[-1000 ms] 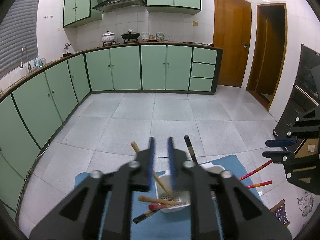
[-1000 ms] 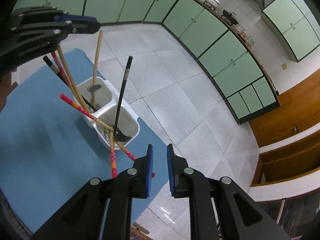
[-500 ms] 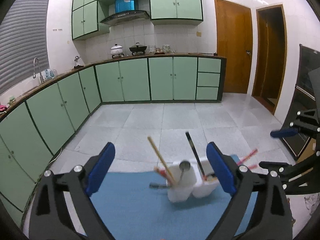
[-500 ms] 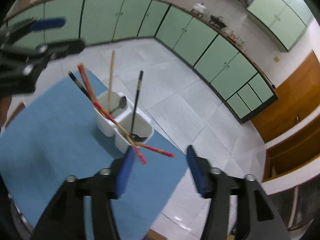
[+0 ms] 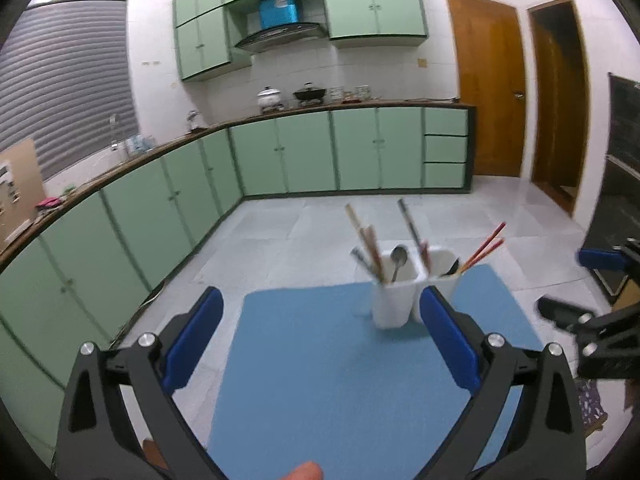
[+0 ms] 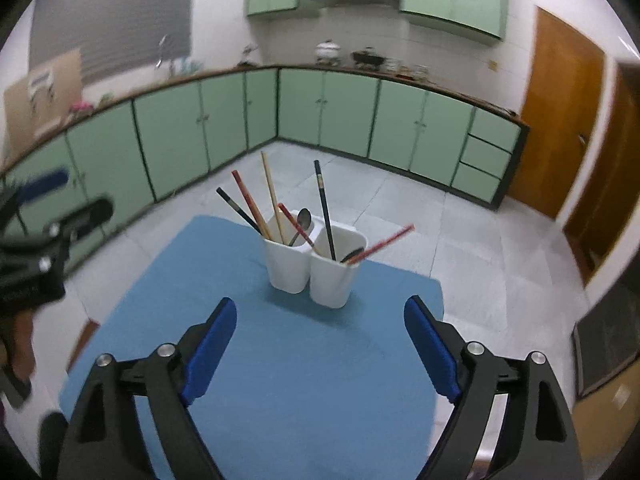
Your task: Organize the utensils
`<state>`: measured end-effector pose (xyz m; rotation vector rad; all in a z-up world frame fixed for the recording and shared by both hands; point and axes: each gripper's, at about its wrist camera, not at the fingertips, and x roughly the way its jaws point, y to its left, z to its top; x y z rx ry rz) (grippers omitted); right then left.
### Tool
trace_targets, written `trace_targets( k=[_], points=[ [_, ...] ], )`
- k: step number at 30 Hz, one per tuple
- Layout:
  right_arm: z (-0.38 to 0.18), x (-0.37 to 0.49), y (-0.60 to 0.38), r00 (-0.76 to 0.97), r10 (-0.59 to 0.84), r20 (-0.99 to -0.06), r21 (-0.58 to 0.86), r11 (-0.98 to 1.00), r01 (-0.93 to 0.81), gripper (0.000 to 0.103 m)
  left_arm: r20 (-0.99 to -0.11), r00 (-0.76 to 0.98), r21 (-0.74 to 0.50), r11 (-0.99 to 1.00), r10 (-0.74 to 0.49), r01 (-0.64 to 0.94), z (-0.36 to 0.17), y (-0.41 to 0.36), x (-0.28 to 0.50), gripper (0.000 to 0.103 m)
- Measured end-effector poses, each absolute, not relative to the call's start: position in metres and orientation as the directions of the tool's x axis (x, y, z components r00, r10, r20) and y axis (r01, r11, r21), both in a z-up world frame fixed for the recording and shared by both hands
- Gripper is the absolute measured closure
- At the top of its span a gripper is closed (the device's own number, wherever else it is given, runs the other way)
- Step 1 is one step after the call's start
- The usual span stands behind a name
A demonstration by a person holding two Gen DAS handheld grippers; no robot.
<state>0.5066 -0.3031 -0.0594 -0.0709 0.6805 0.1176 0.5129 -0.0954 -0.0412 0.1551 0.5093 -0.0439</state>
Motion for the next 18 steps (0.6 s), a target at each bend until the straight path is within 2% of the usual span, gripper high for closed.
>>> trace_targets(
  k=[4,11,15,18],
  points=[
    [-0.063,0.465,-0.300,0.803,0.013,-0.595,-0.004,1.000,-0.019,0.006,-0.499,0.866,0.130,0.989,0.004,0.070,-0.051,-0.086,0.479,0.005],
    [-0.063,0.395,-0.291,0.831,-0.061,-0.553,0.040,0.994,0.099,0.006,-0.545,0.838,0.091,0.993,-0.014,0.076,-0.066,-0.080,0.416,0.005],
    [-0.066,0.364,-0.288,0.840,-0.055,-0.540,0.069,0.992,0.109,0.006,-0.573,0.819,0.038,0.997,-0.028,0.060,-0.071,-0.068,0.382,0.005],
    [-0.071,0.340,-0.280,0.844,-0.047,-0.535,0.049,0.995,0.086,0.006,-0.582,0.813,0.044,0.998,-0.015,0.051,-0.076,-0.062,0.358,0.005]
  ],
)
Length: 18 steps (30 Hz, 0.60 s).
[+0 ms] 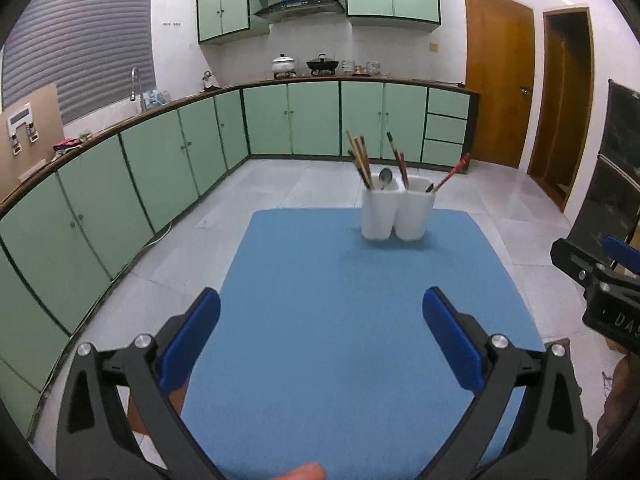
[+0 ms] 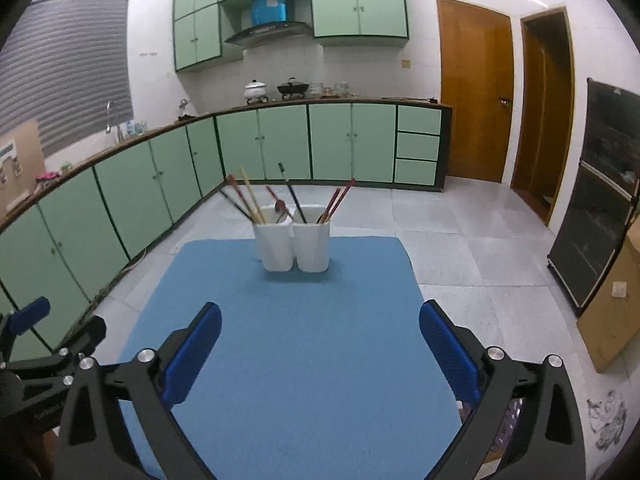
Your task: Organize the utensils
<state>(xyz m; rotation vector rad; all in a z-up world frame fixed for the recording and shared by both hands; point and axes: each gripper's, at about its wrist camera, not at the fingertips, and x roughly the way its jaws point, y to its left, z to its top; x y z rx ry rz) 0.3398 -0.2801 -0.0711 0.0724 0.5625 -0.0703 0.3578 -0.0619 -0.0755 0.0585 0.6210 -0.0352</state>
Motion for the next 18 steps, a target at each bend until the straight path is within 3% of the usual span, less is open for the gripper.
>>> trace_targets(
  k=[10,18],
  points=[
    [-0.075,0.279,-0.273,0.865,-0.015,-0.501,0.067,0.996,0.056,0.006,-0.577,0.817,0.085,0.995,0.006,0.053,-0.075,-0.052,0.296,0.005],
    [-0.069,0.244,-0.262,0.881,0.014,-0.473,0.070,0.997,0.022,0.006,-0.596,0.803,0.030,0.999,-0.014,0.040,-0.077,-0.048,0.271,0.005]
  ],
)
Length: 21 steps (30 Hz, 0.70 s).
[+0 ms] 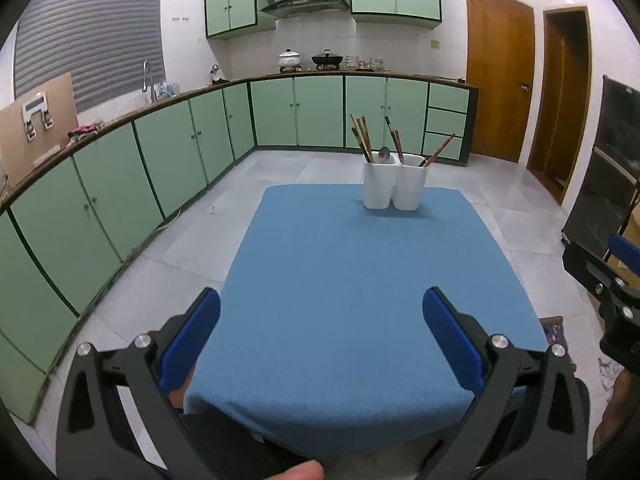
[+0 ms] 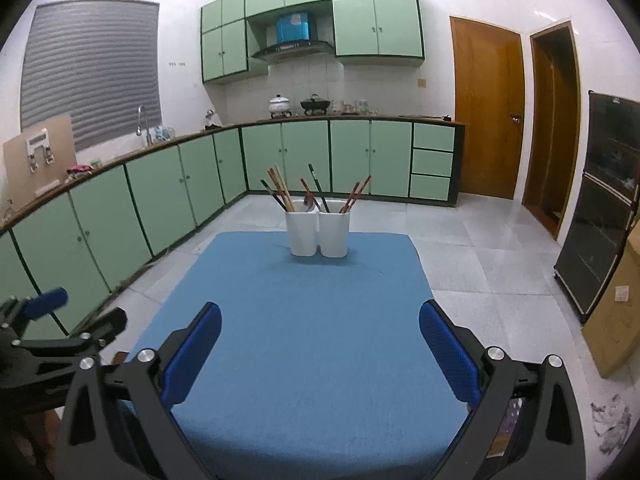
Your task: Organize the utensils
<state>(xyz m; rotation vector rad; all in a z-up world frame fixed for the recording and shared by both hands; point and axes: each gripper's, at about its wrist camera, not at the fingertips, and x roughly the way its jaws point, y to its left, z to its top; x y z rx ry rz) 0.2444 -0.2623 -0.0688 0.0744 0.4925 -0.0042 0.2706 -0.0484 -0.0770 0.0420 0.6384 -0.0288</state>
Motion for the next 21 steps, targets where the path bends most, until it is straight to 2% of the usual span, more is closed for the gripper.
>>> trace_targets(
  k=[12,14,18,21],
  points=[
    [-0.068,0.220,-0.261,0.875,0.027,-0.484,0.070,0.997,0.008,0.006,-0.601,0.799,0.063,0.998,0.017,0.026,-0.067,-0.054,0.240,0.005],
    [-0.070,0.215,-0.261,0.872,0.026,-0.488,0.066,0.998,0.007,0.006,-0.577,0.817,0.063,0.997,0.000,0.045,-0.064,-0.055,0.228,0.005],
    [-0.071,0.207,-0.263,0.871,0.029,-0.491,0.074,0.997,0.008,0.006,-0.550,0.835,0.003,0.999,-0.031,0.039,-0.055,-0.046,0.209,0.005],
    [-0.069,0.202,-0.263,0.874,0.035,-0.485,0.083,0.997,0.005,0.006,-0.545,0.839,0.005,1.000,-0.008,0.012,-0.052,-0.042,0.201,0.005]
  ],
)
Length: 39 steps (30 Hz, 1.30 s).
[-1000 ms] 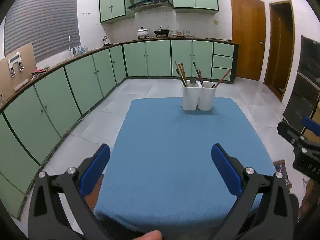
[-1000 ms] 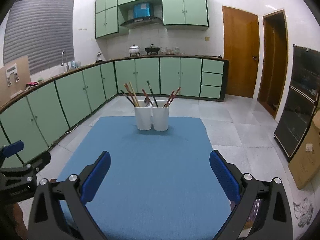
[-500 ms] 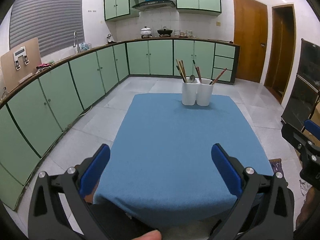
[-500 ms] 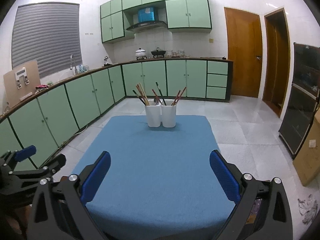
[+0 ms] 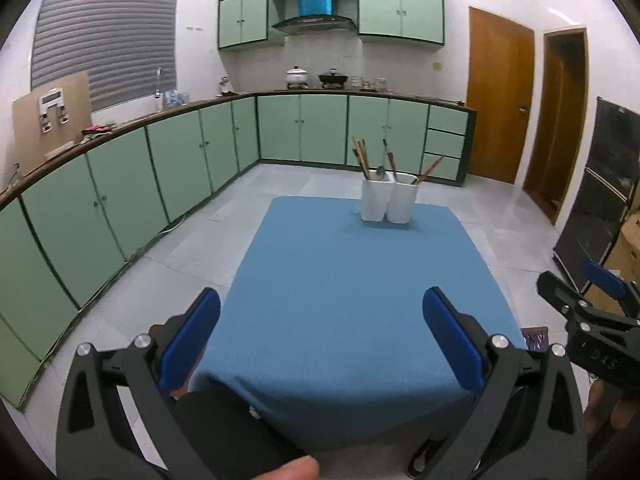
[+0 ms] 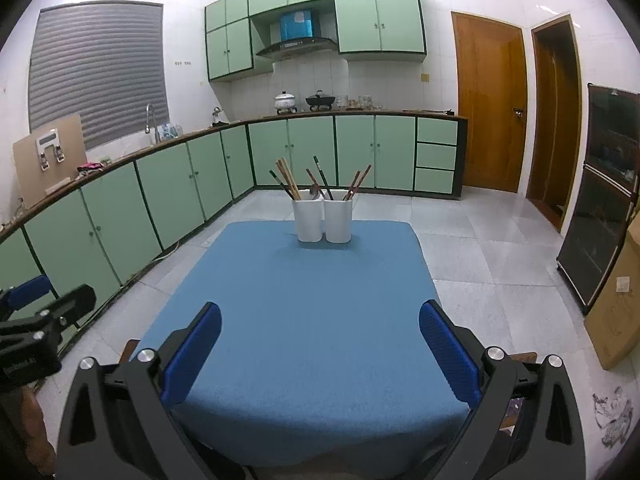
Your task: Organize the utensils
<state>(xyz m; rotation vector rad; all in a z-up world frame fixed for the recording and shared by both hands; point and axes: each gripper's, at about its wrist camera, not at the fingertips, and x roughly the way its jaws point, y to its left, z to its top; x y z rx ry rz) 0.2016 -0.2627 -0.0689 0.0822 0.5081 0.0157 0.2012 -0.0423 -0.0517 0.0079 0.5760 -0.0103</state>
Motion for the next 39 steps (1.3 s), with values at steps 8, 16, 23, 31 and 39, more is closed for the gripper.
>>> trace_targets(
  k=[8,16,23,31,39],
  points=[
    [-0.063,0.187,-0.261,0.887,0.041,-0.460,0.088,0.996,-0.001,0.006,-0.540,0.841,0.001,0.999,-0.030,0.037,-0.046,-0.045,0.184,0.005],
    [-0.065,0.178,-0.257,0.889,0.048,-0.455,0.095,0.995,-0.005,0.006,-0.540,0.840,-0.026,0.998,-0.056,0.050,-0.042,-0.044,0.178,0.005],
    [-0.066,0.175,-0.256,0.889,0.050,-0.456,0.095,0.995,-0.007,0.006,-0.546,0.837,-0.023,0.999,-0.044,0.037,-0.043,-0.043,0.177,0.005],
    [-0.066,0.169,-0.254,0.889,0.048,-0.456,0.090,0.996,-0.008,0.006,-0.561,0.824,-0.055,0.997,-0.079,0.058,-0.045,-0.040,0.177,0.005],
    [-0.066,0.167,-0.255,0.889,0.045,-0.456,0.092,0.996,-0.004,0.006,-0.562,0.823,-0.056,0.997,-0.080,0.059,-0.046,-0.038,0.178,0.005]
  ],
)
